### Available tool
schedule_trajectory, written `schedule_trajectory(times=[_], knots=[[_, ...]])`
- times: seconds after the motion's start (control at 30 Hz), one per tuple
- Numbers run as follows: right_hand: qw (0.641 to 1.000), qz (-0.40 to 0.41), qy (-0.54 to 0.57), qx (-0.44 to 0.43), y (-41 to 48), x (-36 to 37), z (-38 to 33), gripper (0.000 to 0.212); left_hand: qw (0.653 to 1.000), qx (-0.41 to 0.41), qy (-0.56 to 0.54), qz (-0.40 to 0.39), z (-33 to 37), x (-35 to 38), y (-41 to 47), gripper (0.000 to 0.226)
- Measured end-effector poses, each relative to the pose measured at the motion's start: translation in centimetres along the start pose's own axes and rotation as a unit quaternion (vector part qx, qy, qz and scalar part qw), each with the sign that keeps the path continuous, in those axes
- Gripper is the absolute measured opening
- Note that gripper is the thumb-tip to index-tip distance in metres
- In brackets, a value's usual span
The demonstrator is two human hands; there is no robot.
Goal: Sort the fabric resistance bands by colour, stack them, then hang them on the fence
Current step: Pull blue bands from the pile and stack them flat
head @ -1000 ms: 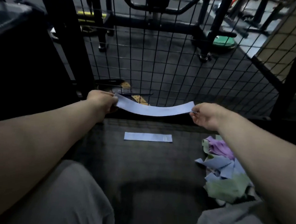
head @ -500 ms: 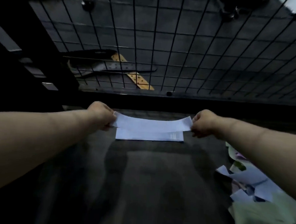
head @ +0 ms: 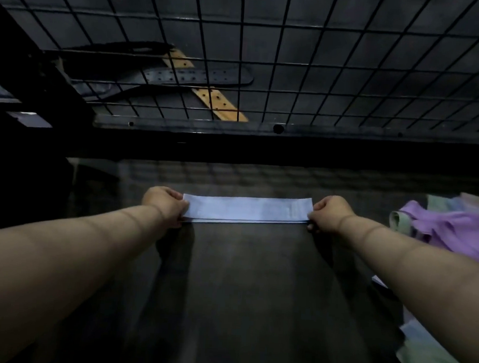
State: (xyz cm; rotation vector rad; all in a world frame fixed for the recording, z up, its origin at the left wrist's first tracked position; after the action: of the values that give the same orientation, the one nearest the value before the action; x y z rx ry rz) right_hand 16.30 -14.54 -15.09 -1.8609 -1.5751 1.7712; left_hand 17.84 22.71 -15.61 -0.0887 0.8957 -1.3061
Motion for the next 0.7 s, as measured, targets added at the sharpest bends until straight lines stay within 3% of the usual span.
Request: schedule_trajectory(times=[0.2, 0.3, 0.43, 0.6, 0.7], knots=[[0.998, 0.045, -0.048, -0.01, -0.7, -0.3, -0.7, 0.001, 0.995, 0.03, 0.073, 0.062, 0.1, 0.0, 0.4, 0.001], [0.998, 0.042, -0.04, 0.002, -0.7, 0.1, -0.4, 0.017, 0.992, -0.008, 0.095, 0.081, -0.6, -0.1, 0.8, 0.023], [0.999, 0.031, -0.029, 0.013, -0.9, 0.1, -0.1, 0.029, 0.991, -0.001, 0.126, 0.042, -0.6, 0.2, 0.7, 0.024], [0.997, 0.056, -0.042, -0.036, -0.9, 0.3, -0.8, 0.013, 0.99, -0.027, 0.102, 0.094, -1.0, -0.6, 0.4, 0.024], [0.998, 0.051, -0.026, -0.037, -0.9, 0.6, -0.9, 0.018, 0.991, -0.034, 0.082, 0.098, -1.5, -0.6, 0.4, 0.023]])
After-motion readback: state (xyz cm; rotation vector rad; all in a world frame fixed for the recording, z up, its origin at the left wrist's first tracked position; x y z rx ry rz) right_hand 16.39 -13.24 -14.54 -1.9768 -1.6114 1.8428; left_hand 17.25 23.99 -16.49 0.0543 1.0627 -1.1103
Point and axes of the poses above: each hand's wrist, its own y-axis towards the middle knuckle, its own x-axis out of the palm, z = x × y, the point moved 7 cm from there along y, towards the middle knuckle, and after that the axes turned 8 degrees about x, right-handed, at the moved point
